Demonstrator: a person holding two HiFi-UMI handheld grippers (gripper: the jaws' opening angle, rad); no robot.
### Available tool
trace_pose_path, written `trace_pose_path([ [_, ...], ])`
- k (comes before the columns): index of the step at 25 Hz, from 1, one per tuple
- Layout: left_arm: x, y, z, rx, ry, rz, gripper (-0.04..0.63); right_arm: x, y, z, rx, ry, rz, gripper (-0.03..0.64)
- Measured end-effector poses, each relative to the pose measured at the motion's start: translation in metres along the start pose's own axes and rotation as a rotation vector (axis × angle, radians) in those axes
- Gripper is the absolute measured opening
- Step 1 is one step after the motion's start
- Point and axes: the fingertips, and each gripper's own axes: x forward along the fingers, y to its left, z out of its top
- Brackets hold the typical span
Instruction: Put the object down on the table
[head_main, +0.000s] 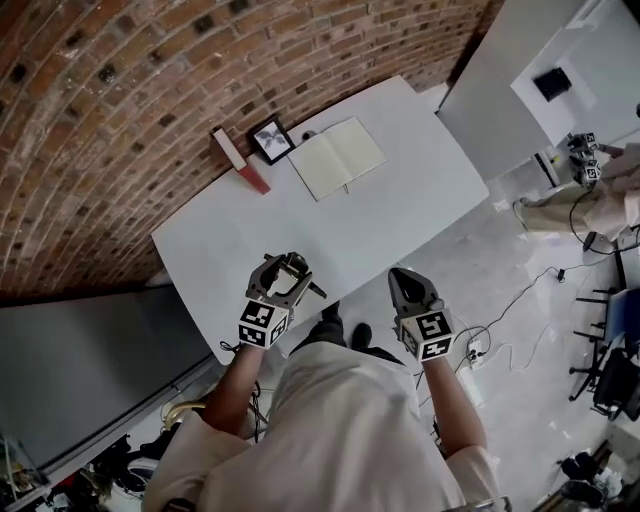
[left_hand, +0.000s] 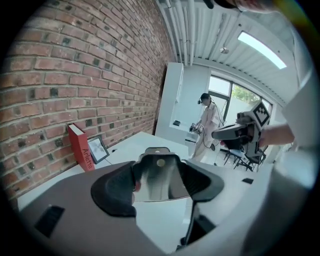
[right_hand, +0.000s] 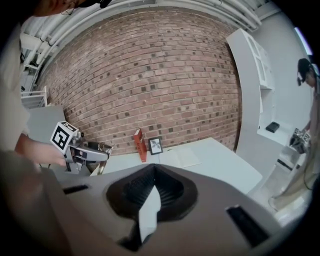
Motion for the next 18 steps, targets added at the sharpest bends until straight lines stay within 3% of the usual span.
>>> trace_pose_path([
  [11,0.089,0.044,-0.044,0.135,0.182,-0.137,0.278,0.054,-0.011,-0.018,0.078,0.065,-0.086,0.002],
  [18,0.135,0.062,-0.069,0.194,0.249,-0.192,0.278,0.076,-0.013,-0.039,0.113,0.118,-0.113,0.002],
])
